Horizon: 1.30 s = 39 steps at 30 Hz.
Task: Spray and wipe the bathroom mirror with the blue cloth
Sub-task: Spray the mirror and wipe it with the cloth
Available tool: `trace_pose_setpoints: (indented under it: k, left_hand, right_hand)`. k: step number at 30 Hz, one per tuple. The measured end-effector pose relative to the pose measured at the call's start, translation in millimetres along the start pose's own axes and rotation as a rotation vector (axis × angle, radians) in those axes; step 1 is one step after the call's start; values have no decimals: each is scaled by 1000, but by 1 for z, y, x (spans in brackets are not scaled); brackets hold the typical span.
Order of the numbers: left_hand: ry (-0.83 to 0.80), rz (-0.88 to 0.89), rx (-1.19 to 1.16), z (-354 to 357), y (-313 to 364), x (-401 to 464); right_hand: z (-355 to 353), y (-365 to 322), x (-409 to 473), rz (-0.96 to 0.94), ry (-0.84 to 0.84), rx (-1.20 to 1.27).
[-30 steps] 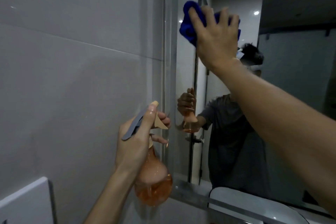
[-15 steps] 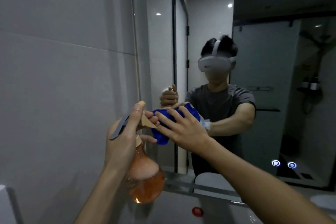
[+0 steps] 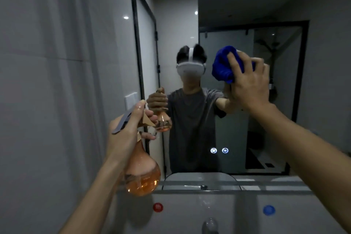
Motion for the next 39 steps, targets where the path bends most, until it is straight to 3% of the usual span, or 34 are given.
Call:
trace_pose_setpoints:
  k: [5, 17, 29, 39]
  left_hand:
    - [-66, 2, 1, 64, 8, -23]
    - [-213, -62, -58, 223, -28, -86]
    - [-337, -206, 2, 339, -108, -142]
    - [-325, -301, 75, 347, -167, -156]
  right_hand:
    - [-8, 80, -32, 107, -137, 38]
    - [-17, 240, -145, 292, -210, 222]
    - [10, 283, -251, 409, -168, 397]
    - [23, 278, -255, 428, -65, 391]
Point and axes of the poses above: each hand's wrist, its own x-axis towards the middle knuckle, its own z-axis out of the palm, y = z × x, the point moved 7 cm from there along x, towards the middle knuckle, and after that the axes turned 5 degrees about -z, right-handed, at the moved point
